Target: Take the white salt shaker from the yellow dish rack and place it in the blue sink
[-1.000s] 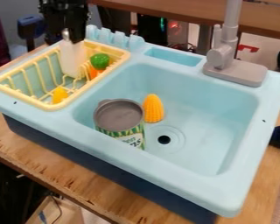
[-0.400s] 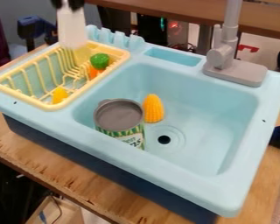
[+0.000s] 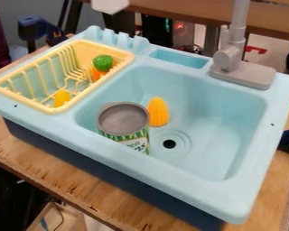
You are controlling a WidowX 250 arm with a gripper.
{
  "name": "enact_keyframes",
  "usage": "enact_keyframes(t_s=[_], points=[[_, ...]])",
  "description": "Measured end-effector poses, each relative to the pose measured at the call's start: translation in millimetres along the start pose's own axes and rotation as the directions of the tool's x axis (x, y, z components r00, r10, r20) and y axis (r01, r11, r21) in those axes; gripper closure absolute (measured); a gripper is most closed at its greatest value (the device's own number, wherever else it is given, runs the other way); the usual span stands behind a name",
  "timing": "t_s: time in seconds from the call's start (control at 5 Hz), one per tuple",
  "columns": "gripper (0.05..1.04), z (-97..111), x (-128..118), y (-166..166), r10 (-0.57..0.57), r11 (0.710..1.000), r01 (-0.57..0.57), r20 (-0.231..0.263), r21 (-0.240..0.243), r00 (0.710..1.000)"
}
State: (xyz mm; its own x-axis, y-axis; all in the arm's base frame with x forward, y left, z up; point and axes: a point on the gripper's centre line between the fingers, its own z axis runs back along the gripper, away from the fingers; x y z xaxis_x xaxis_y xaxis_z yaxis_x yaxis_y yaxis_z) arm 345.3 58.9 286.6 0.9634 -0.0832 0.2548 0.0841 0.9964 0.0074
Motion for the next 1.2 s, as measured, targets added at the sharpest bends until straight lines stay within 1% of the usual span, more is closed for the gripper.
enact_keyframes(t_s=[0.2, 0.4, 0.6, 0.8, 1.0, 1.2], points=[[0.577, -10.9, -20.5, -31.0, -0.023, 1.0, 0.022, -0.05, -0.015, 0.999], [0.577, -15.1, -29.3, -65.7, -0.087, 0.996, 0.086, -0.053, -0.031, 0.995], [0.577, -34.6, -32.9, -90.5, -0.106, 0.994, 0.106, -0.08, -0.003, 0.991], [0.577, -38.8, -29.6, -107.6, -0.159, 0.987, 0.158, -0.05, -0.013, 0.986], [0.577, -56.9, -23.7, -129.4, -0.246, 0.968, 0.244, -0.042, -0.058, 0.968], [0.577, -77.0, -30.8, -140.2, -0.244, 0.966, 0.238, -0.054, -0.099, 0.968]])
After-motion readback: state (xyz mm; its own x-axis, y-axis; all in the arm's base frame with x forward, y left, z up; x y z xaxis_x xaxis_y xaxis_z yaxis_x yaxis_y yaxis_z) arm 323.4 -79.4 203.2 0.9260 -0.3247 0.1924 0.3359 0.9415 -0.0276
